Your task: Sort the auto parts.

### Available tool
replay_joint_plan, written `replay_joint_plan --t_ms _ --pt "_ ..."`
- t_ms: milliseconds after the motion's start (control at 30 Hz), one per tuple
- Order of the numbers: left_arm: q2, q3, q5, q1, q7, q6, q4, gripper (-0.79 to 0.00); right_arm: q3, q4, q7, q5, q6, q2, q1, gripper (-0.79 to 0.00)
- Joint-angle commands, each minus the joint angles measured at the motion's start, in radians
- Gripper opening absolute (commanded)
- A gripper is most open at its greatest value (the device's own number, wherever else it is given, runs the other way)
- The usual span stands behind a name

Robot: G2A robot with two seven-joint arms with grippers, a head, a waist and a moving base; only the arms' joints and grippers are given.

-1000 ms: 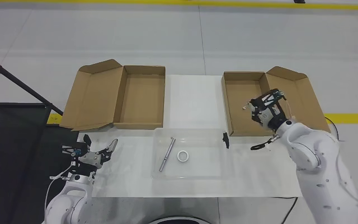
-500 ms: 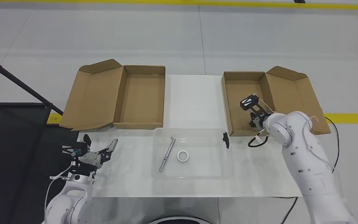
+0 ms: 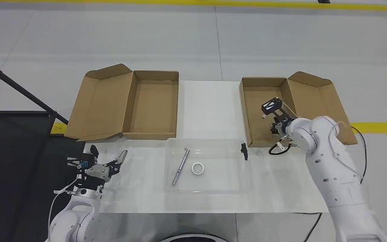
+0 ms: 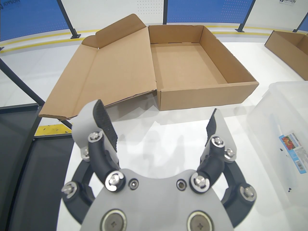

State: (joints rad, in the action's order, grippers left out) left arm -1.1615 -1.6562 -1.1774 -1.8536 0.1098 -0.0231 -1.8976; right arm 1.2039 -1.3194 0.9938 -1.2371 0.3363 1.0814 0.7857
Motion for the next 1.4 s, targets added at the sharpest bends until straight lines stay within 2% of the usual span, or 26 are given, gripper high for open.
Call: replay_joint_plan --t_ms 0,133,167,233,267,333,400,467,633,1033,1167,1367 --pt "0.000 0.000 0.000 0.000 0.000 0.000 0.000 0.000 0.019 -0.042 0.000 0.001 -0.004 -0.005 0.014 -0.533" --pt "0.000 0.000 0.000 0.000 0.000 0.000 0.000 0.000 0.071 -0.145 -0.006 0.011 -0.002 -0.016 0.057 -0.508" --pt "0.000 0.000 0.000 0.000 0.000 0.000 0.000 0.000 0.082 -0.174 -0.018 0.033 0.007 -0.018 0.070 -0.419" --pt "0.000 0.000 0.000 0.000 0.000 0.000 0.000 0.000 0.112 -0.230 -0.046 0.086 0.037 -0.022 0.098 -0.409" --pt "0.000 0.000 0.000 0.000 0.000 0.000 0.000 0.000 0.125 -0.257 -0.055 0.103 0.050 -0.024 0.111 -0.376" --pt "0.000 0.000 0.000 0.000 0.000 0.000 0.000 0.000 0.146 -0.310 -0.085 0.163 0.082 -0.027 0.139 -0.243" --pt "0.000 0.000 0.000 0.000 0.000 0.000 0.000 0.000 0.164 -0.359 -0.116 0.233 0.122 -0.030 0.168 -0.157" --pt "0.000 0.000 0.000 0.000 0.000 0.000 0.000 0.000 0.179 -0.407 -0.138 0.299 0.162 -0.033 0.199 0.000" --pt "0.000 0.000 0.000 0.000 0.000 0.000 0.000 0.000 0.213 -0.488 -0.187 0.465 0.277 -0.041 0.268 0.000" --pt "-0.001 -0.001 0.005 0.007 -0.001 -0.003 -0.007 0.000 0.217 -0.493 -0.189 0.473 0.285 -0.042 0.272 0.000" --pt "0.001 -0.009 0.000 0.025 -0.020 -0.054 -0.045 0.000 0.195 -0.519 -0.242 0.458 0.331 -0.043 0.293 0.000" --pt "0.011 -0.003 -0.032 0.077 -0.125 -0.202 -0.107 0.000 0.164 -0.554 -0.282 0.439 0.440 -0.048 0.296 0.000"
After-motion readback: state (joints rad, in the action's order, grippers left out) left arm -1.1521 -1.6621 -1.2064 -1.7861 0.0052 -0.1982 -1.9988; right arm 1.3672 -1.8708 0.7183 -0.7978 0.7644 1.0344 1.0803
